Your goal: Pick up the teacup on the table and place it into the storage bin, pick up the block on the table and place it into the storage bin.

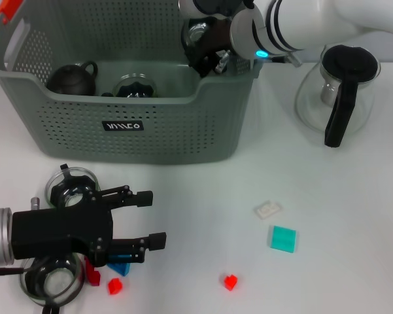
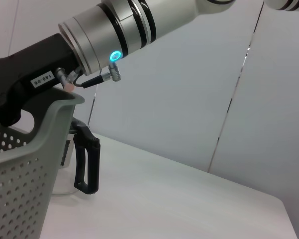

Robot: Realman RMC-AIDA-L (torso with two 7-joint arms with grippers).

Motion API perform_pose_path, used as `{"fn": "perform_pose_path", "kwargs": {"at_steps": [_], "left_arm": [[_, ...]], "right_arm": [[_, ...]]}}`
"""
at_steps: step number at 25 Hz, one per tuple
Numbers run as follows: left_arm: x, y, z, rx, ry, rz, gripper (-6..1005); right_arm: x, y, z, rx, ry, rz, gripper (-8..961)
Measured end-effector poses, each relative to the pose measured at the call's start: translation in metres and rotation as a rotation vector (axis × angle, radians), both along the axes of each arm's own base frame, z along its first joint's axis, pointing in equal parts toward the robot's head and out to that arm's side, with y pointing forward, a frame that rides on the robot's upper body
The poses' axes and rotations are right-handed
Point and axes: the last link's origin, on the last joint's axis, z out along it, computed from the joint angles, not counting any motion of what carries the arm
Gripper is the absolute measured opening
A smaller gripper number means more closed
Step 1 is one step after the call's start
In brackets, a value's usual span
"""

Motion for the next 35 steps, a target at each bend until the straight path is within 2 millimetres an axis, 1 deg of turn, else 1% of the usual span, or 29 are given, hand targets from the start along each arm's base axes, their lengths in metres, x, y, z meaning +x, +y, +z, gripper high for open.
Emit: {"fn": "perform_pose_path", "kwargs": {"at_steps": [2, 16, 21, 24, 26, 28, 31, 33, 35], "left_arm": [[0.000, 0.000, 0.000, 0.000, 0.000, 0.000, 835], [0.001, -0.001, 0.000, -0.003, -0.004, -0.003, 835], [0.000, -0.002, 0.000, -0.004, -0.005, 0.000, 835], [-0.001, -0.003, 0.000, -0.005, -0.006, 0.001, 835], [-0.001, -0.003, 0.001, -0.005, -0.006, -0.002, 835], [-0.001, -0.003, 0.003, -0.003, -0.004, -0.004, 835], [-0.003, -0.003, 0.007, 0.012, -0.005, 0.004, 835], [-0.006, -0.004, 0.011, 0.035, -0.015, 0.018, 835], [-0.007, -0.004, 0.016, 0.053, -0.027, 0.025, 835]], "right_arm": [[0.000, 0.000, 0.000, -0.001, 0.002, -0.004, 58], [0.000, -0.001, 0.001, -0.010, 0.007, -0.021, 194], [0.001, -0.002, 0.001, -0.015, 0.004, -0.022, 424], [-0.003, -0.001, 0.003, -0.008, 0.015, -0.011, 546], [-0.008, -0.001, 0.008, 0.000, 0.039, 0.003, 627], [-0.014, -0.003, 0.017, 0.011, 0.079, 0.026, 627], [-0.027, -0.009, 0.038, 0.050, 0.169, 0.082, 627], [-0.031, -0.018, 0.055, 0.080, 0.242, 0.112, 627], [-0.031, -0.029, 0.071, 0.095, 0.308, 0.127, 626]]}}
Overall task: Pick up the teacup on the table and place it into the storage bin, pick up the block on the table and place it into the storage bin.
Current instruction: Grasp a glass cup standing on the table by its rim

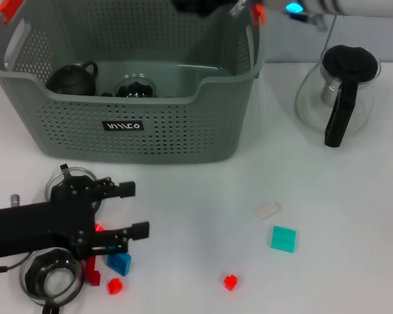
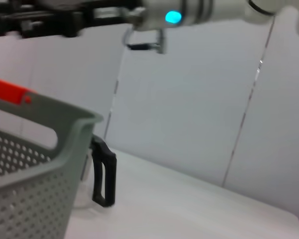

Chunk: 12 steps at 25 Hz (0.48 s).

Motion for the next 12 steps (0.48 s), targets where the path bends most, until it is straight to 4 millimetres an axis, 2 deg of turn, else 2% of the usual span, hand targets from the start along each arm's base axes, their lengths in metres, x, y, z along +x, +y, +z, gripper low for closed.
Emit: {"fn": "perform_pose_path", "kwargs": {"at_steps": [1, 2, 4, 5, 6, 11, 12], "left_arm": [[0.000, 0.000, 0.002, 0.007, -0.006, 0.001, 835], [-0.001, -0.001, 0.005, 0.016, -0.009, 0.002, 835], [-0.002, -0.002, 0.010, 0.033, -0.012, 0.003, 834], [-0.003, -0.003, 0.012, 0.040, -0.012, 0.002, 834], [-0.003, -0.003, 0.014, 0.047, -0.011, 0.002, 834], [-0.003, -0.004, 0.021, 0.063, -0.007, -0.011, 833], [-0.003, -0.004, 0.022, 0.065, -0.003, -0.014, 833]], "right_arm": [[0.005, -0.012, 0.011, -0.005, 0.044, 0.017, 626], [0.005, -0.012, 0.011, -0.005, 0.044, 0.017, 626], [0.014, -0.026, 0.018, -0.020, 0.059, 0.051, 626], [0.018, -0.033, 0.020, -0.035, 0.067, 0.071, 626], [0.026, -0.048, 0.021, -0.087, 0.098, 0.109, 626], [0.045, -0.074, 0.026, -0.212, 0.182, 0.157, 627], [0.050, -0.080, 0.027, -0.238, 0.198, 0.170, 653]]}}
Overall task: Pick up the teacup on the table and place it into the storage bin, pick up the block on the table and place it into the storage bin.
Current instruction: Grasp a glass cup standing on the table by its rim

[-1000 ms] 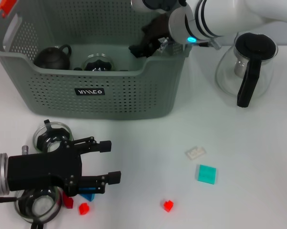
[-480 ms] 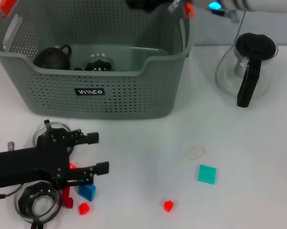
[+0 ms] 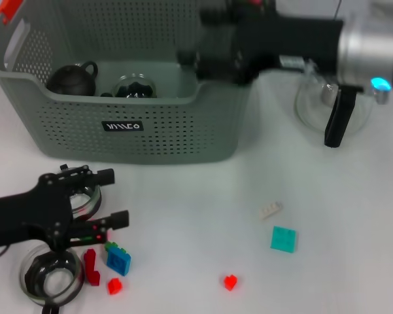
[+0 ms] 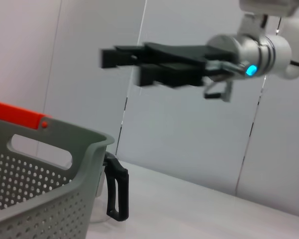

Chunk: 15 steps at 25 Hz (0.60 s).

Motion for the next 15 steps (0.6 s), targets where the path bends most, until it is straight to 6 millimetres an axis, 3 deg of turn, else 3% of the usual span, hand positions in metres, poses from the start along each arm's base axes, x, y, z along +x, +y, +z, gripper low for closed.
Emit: {"fn": "perform_pose_path", "kwargs": {"at_steps": [6, 9, 11, 15], "left_arm": [[-0.004, -0.003, 0.015, 0.015, 0.022, -0.006, 832], [-0.007, -0.006, 0.021, 0.021, 0.049, -0.012, 832], [-0.008, -0.009, 0.025, 0.017, 0.070, -0.018, 832], [-0.012, -0.014, 0.038, 0.005, 0.146, 0.005, 831]], "right_arm": [[0.037, -0.021, -0.003, -0.150, -0.024, 0.001, 825], [0.056, -0.034, -0.014, -0.246, -0.057, 0.043, 929], [0.072, -0.045, -0.029, -0.334, -0.061, 0.059, 926], [0.081, -0.051, -0.043, -0.390, -0.060, 0.043, 920]]}}
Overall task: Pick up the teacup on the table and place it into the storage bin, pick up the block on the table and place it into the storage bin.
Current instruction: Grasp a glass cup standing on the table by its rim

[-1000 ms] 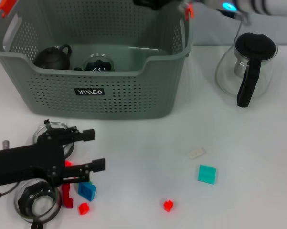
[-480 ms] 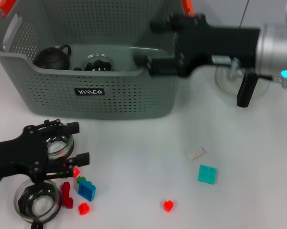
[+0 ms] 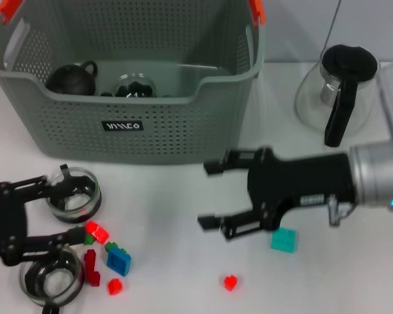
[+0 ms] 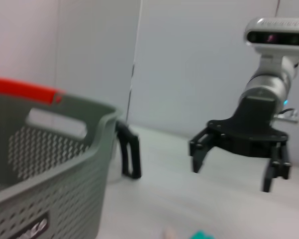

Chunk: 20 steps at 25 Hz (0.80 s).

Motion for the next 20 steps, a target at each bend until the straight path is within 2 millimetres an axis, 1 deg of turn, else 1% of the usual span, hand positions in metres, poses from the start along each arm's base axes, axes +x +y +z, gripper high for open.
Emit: {"fn": "perform_pose_path", "kwargs": {"at_steps": [3, 4, 6, 8, 15, 20], "left_arm": [[-0.003, -0.002, 0.011, 0.001, 0.064, 0.031, 831], [-0.003, -0.002, 0.011, 0.001, 0.064, 0.031, 830], [-0.006, -0.004, 0.025, 0.009, 0.143, 0.075, 830], [-0.006, -0.005, 0.030, 0.003, 0.185, 0.102, 830], [-0.006, -0.007, 0.037, -0.014, 0.318, 0.181, 829], [-0.001, -0.002, 0.043, -0.033, 0.340, 0.287, 827]], "right_arm": [[0.004, -0.003, -0.010, -0.034, -0.009, -0.011, 920], [0.005, -0.002, -0.012, -0.036, -0.011, -0.015, 920], [0.006, -0.001, -0.014, -0.035, -0.014, -0.025, 921], [0.006, 0.001, -0.016, -0.030, -0.017, -0.031, 921], [0.006, 0.007, -0.018, -0.009, -0.023, -0.036, 922], [0.006, 0.010, -0.016, 0.006, -0.022, -0.040, 921]]}}
